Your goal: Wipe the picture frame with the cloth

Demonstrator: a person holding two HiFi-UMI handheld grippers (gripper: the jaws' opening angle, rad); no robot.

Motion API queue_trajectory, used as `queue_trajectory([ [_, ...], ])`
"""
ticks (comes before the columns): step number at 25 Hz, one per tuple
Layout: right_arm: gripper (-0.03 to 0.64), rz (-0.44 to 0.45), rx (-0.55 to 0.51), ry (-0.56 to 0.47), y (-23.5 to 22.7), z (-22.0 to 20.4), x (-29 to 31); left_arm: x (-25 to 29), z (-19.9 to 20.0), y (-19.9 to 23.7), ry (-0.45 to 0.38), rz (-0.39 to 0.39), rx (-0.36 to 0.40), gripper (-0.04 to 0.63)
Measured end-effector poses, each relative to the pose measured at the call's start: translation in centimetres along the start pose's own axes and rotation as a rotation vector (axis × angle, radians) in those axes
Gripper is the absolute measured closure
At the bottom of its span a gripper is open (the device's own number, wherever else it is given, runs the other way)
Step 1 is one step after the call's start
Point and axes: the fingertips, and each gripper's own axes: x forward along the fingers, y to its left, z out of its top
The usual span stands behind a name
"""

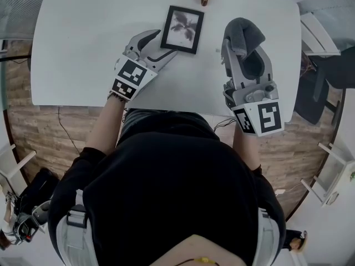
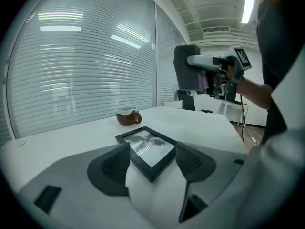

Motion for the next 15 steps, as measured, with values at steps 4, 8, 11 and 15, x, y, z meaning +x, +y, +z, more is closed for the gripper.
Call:
queue_trajectory([
  [4,0.508,0.008,-0.001,0.002,0.4,-0.1,0.0,0.4,-0.8,0.2,0.031,-0.001,-0.007,0.295],
  [8,0.508,0.012,-0.002,0.003,0.6,-0.1,0.1,0.9,-1.3,0.2,0.059,-0.011,-0.01,0.295],
  [11,0.508,0.014,-0.003,0.003,0.9,0.0,0.1,1.2,-1.8,0.0,0.088,-0.028,-0.017,0.295],
  [15,0.508,0.02,-0.003,0.002,1.4,0.0,0.0,1.4,-2.0,-0.2,0.099,-0.045,-0.048,0.295],
])
